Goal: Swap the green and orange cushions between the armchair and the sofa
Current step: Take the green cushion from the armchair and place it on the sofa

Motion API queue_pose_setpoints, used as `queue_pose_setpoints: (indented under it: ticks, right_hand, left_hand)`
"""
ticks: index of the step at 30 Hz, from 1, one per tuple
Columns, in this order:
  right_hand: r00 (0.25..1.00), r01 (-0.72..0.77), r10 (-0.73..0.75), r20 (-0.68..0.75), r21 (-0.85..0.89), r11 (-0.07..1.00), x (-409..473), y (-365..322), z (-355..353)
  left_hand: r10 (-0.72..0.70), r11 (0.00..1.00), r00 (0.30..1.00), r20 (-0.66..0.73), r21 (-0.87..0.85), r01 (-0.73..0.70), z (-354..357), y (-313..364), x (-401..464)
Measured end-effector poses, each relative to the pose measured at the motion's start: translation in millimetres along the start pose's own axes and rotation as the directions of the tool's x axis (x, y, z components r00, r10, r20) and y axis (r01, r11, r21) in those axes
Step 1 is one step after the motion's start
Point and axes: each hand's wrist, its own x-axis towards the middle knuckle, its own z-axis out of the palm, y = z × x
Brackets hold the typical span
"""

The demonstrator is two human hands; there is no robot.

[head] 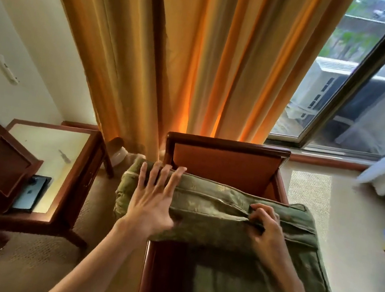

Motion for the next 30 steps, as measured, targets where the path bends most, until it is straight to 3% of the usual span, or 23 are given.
queue_pose_setpoints:
  ticks: [3,5,8,12,16,22,30]
  right_hand:
    - [0.975,-0.03,0.085,0.206,-0.258,0.966,7,-32,-8]
    - [0.962,0.08,0.018,0.271,-0.344,0.936,12,-58,4]
    - [0.936,0.272,-0.183,0.299,-0.29,0.917,26,-90,39]
    - [0.854,0.408,-0.251,0.455,-0.287,0.867,45,-92,77]
    - [0.838,0.456,-0.275,0.471,-0.33,0.827,42,-47,48]
    - [0.911,0.299,-0.136,0.39,-0.393,0.87,37,79,-45]
    - [0.885,0.361,-0.233,0.403,-0.278,0.89,62,99,-39]
  left_hand:
    - [-0.078,0.993,0.996,0.037,0.095,0.074,-4,16,13]
    - [-0.124,0.979,0.99,0.059,0.169,0.113,-2,20,17]
    - [-0.13,0.977,0.99,0.053,0.176,0.119,-1,20,13]
    - [-0.147,0.977,0.989,0.012,0.155,0.144,3,15,0]
    - [-0.179,0.979,0.983,-0.048,0.093,0.183,12,10,-6]
    - [-0.233,0.966,0.972,-0.031,0.107,0.235,15,36,7]
    - [-0.384,0.912,0.915,-0.125,0.107,0.397,27,72,-7]
